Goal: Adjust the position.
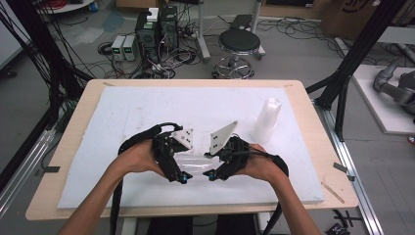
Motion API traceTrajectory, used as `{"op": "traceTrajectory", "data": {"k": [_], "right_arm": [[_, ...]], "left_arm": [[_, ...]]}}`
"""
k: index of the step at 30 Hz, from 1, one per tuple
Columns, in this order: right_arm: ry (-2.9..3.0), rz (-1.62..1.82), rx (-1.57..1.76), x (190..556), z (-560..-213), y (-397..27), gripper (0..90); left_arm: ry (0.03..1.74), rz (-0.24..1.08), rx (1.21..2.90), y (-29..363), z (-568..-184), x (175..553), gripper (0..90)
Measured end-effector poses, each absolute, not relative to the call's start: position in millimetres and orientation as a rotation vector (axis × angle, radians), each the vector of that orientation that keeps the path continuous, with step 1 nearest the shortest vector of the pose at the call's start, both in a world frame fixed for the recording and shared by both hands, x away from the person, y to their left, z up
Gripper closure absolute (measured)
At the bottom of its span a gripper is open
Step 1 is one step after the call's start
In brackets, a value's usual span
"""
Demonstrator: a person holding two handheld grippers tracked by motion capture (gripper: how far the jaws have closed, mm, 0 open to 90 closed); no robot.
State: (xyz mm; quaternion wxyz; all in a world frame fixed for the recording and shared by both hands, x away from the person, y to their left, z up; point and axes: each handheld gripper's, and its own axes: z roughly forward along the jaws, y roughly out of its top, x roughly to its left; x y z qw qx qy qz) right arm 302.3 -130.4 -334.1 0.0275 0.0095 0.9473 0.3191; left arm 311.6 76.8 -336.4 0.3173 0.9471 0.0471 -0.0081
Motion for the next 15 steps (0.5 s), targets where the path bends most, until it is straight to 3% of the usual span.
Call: {"op": "traceTrajectory", "data": {"k": [6,15], "right_arm": [[2.892,1.042,0.045,302,-339,-140,43.9],[2.723,1.413,0.14,301,-356,-172,43.8]], "left_arm": [[0.155,-0.007,2.29,95,-338,306,8.3],[0.227,0.11,1.933,134,-361,294,7.0]]}}
